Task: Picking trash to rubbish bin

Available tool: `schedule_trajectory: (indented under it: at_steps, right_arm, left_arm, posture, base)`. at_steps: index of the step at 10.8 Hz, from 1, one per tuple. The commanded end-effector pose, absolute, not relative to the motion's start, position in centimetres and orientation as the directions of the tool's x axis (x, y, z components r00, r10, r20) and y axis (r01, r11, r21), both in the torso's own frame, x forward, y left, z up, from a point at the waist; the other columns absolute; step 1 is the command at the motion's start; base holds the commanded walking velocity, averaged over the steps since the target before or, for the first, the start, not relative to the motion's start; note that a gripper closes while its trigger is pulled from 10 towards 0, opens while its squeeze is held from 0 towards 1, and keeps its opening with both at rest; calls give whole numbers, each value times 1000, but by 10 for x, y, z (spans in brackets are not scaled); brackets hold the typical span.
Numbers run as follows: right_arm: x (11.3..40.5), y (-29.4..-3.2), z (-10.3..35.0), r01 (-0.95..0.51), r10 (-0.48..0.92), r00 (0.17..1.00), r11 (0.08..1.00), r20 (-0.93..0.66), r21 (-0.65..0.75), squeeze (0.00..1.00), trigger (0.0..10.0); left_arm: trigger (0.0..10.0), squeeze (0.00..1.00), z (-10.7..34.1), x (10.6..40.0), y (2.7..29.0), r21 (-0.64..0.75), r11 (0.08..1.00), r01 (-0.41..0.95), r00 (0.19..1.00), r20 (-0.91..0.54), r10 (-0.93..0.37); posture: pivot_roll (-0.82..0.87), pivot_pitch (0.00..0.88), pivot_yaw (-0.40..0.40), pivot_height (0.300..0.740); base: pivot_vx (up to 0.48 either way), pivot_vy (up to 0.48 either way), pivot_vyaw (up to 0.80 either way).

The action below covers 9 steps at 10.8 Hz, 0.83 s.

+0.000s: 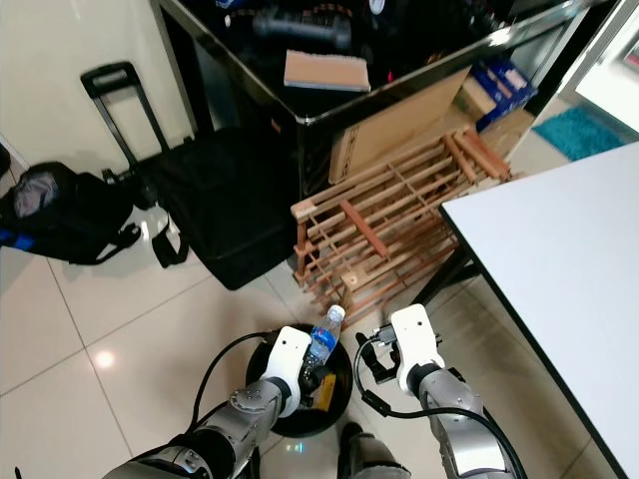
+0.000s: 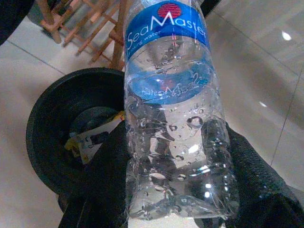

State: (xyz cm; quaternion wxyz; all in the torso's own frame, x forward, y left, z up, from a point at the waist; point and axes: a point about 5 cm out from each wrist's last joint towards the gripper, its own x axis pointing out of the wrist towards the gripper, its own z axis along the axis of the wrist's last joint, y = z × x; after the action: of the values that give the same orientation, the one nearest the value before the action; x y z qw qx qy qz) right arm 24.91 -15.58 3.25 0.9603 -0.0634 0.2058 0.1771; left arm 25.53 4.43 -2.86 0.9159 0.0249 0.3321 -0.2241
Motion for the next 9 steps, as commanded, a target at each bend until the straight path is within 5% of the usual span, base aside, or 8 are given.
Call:
schedule_trajectory:
  at_steps: [1,2,3,4,9]
  right_arm:
    - [244,-157,28,-357,306,843,933,-443,-36,0,10000]
    - [244,-156,29,-355,305,842,934,-444,-32,0,10000]
    - [245,-154,30,-351,303,844,936,-443,-28,0,10000]
    - [245,-153,30,-346,302,845,938,-442,-22,0,10000]
    - [246,-150,30,-341,300,844,940,-444,-11,0,10000]
  left_arm:
    - [10000,0,-29,250,33,-120,889,442,662,-625,-414]
    - [10000,0,-29,252,36,-108,891,441,667,-625,-405]
    - [10000,690,-28,254,40,-87,893,441,675,-624,-394]
    - [10000,945,-29,255,43,-76,895,440,676,-627,-386]
    - [10000,949,-28,256,43,-68,891,449,679,-623,-389]
  posture:
    - [-184,276,-41,740]
    - [-182,277,-37,740]
    - [-178,279,-30,740]
    - [-174,280,-25,740]
    - [-169,285,-19,740]
  base:
    - [0,0,0]
    - [0,0,0]
    - [0,0,0]
    - [0,0,0]
    - [0,0,0]
